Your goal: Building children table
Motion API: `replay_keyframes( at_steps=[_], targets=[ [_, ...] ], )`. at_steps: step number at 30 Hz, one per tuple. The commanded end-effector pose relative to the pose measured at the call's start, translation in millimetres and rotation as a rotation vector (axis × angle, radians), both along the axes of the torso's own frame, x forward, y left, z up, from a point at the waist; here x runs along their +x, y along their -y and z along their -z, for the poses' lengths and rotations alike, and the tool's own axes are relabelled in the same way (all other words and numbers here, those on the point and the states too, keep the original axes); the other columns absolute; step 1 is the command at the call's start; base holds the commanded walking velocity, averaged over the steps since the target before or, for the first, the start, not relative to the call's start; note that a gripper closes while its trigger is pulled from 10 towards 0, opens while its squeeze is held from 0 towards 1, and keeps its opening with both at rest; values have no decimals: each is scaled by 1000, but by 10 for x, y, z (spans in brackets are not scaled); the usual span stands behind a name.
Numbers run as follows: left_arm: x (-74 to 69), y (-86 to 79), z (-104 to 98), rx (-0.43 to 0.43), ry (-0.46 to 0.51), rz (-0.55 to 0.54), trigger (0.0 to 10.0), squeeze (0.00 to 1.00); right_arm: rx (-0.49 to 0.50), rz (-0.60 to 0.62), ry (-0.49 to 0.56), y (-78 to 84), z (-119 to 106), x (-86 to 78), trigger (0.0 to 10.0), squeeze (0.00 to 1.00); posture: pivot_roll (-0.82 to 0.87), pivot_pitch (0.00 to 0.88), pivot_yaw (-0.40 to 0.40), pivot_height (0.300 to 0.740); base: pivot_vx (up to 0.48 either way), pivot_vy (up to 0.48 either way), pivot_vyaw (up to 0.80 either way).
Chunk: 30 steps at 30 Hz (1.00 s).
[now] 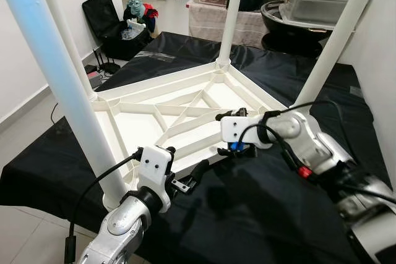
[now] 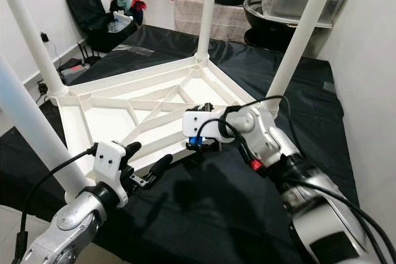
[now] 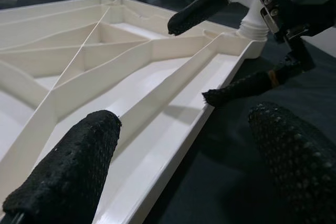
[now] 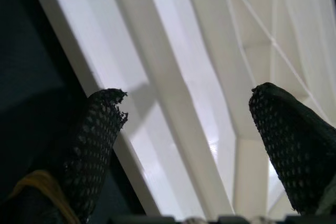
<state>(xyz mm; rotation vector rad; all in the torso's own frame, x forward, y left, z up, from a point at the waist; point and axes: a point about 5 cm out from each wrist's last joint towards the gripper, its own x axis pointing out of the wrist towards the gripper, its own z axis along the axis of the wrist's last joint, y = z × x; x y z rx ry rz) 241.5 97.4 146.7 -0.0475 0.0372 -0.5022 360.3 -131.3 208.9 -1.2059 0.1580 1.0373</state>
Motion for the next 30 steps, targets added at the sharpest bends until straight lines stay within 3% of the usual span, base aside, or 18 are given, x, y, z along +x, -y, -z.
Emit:
replay_keyframes(
  at_steps=[1,8,19,20,22,23,30],
  targets=[
    [-32,14,8,11,-8,5,10000,0,-58,-20,-31,-25,72,15,10000,0,-49,138,-99,740,0,0,0],
    [-44,25,1,5,-8,-2,10000,0,-207,-109,-43,-80,138,20,10000,0,-49,143,-114,740,0,0,0],
    [-55,33,7,1,-12,-7,10000,0,-157,-122,-76,-136,-4,72,10000,0,-39,140,-120,740,0,0,0],
    [-57,34,8,0,-13,-9,10000,0,-156,-126,-92,-143,-33,81,7137,0,-40,141,-119,740,0,0,0],
    [-57,34,8,0,-13,-9,10000,0,-156,-126,-92,-143,-33,81,7137,0,-40,141,-119,740,0,0,0],
    [-53,34,10,0,-14,-10,10000,0,-178,-148,-130,-152,-10,52,0,0,-43,135,-121,740,0,0,0],
    [-40,38,7,1,-13,-15,10000,0,-239,-198,-213,-139,94,-43,0,0,-47,136,-123,740,0,0,0]
  ],
)
